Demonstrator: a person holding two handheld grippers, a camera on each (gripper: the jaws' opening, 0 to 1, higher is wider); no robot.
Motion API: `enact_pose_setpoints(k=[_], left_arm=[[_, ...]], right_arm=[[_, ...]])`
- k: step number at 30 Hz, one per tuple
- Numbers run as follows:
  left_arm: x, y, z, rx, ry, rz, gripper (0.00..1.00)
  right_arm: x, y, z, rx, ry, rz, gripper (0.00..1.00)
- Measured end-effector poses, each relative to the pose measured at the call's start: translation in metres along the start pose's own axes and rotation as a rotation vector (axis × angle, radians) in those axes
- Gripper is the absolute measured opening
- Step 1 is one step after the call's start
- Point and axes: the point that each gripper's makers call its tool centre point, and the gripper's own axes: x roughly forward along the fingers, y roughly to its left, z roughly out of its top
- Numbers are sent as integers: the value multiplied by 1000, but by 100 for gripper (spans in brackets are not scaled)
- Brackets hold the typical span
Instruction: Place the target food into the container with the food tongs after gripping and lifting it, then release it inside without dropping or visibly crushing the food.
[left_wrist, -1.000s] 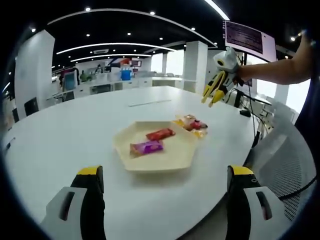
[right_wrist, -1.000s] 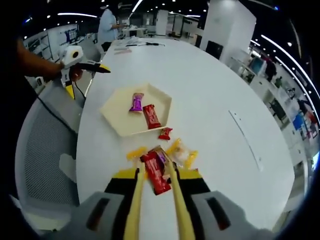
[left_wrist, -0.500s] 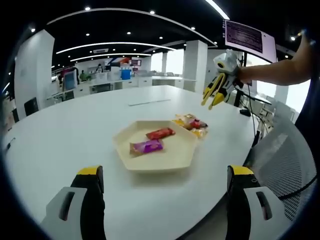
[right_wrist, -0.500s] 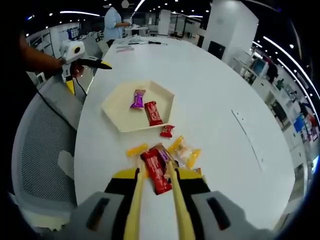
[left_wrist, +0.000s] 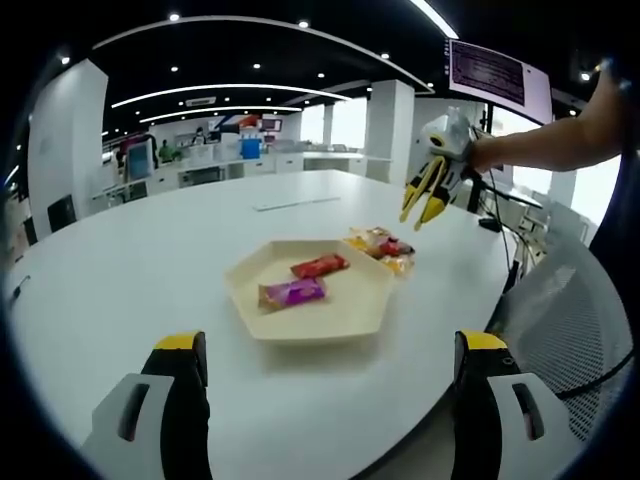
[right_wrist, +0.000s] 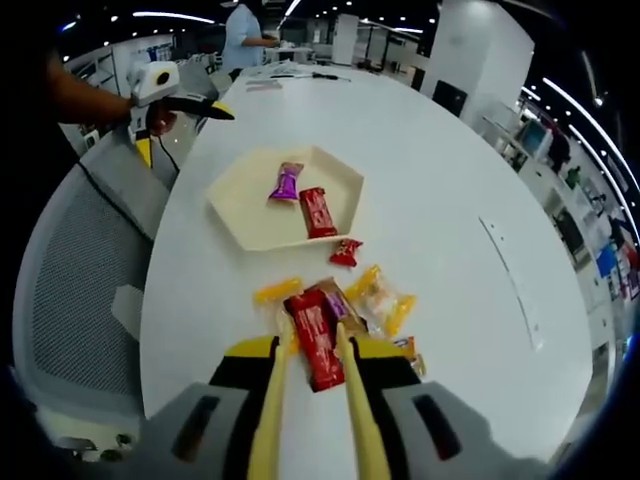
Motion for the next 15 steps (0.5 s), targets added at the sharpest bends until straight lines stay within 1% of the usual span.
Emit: enact_pose_setpoints(k=[6,8,9,11,15], left_arm=[[0,0,-1,-2,3,0,100],[1,1,-1,-9,4,1,100],[2,1,-3,-4,14,-3,100],[2,-1,-3,4,12,-10,100],[-1,4,-1,-15,-1,13,100]], right_arm=[[13,2,-2,-19,27,23,27],[16,2,-3,-9,22,31,27],[20,2,-4,-12,33,35,27],[23,2,-4,-10,39,38,27],[29,1,-7,-18,58,42,27]])
